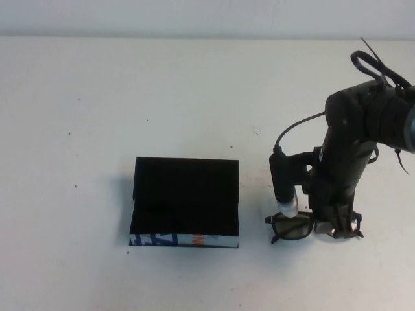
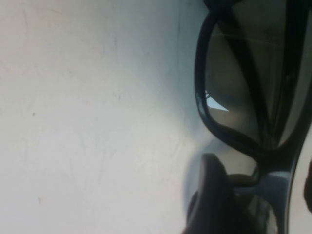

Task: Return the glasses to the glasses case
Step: Pick up the glasses from the table

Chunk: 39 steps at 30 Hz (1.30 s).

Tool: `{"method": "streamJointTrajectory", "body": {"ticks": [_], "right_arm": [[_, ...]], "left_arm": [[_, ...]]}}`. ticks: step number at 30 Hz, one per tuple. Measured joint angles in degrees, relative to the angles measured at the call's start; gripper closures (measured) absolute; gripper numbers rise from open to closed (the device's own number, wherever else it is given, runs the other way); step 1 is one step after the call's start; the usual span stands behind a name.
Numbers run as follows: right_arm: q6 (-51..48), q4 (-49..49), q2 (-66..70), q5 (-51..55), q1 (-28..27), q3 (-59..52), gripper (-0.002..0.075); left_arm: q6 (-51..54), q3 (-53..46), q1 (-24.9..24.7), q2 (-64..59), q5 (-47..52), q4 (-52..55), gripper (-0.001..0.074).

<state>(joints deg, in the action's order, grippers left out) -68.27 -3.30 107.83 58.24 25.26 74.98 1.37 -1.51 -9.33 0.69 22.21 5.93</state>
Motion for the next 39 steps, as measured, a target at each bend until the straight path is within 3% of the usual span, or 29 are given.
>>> {"method": "streamJointTrajectory", "body": {"ticks": [9,21,34,39], "right_arm": [[0.00,0.60,0.00,0.00,-0.04,0.00,0.0389],[0.00,1.39,0.00,0.64,-0.04,0.00,0.0509],[0.00,1.39,0.00,1.12,-0.04,0.00,0.0535],[0.00,1.39,0.00,1.92,-0.04,0.00,0.0596]], "left_arm": [[0.00,0.00,0.00,0.00,0.00,0.00,0.0735],[0.00,0.00,0.00,0.00,0.00,0.04,0.0735],[0.00,0.00,0.00,0.00,0.00,0.04,0.0735],[0.00,0.00,0.00,0.00,0.00,0.04,0.0735]]}}
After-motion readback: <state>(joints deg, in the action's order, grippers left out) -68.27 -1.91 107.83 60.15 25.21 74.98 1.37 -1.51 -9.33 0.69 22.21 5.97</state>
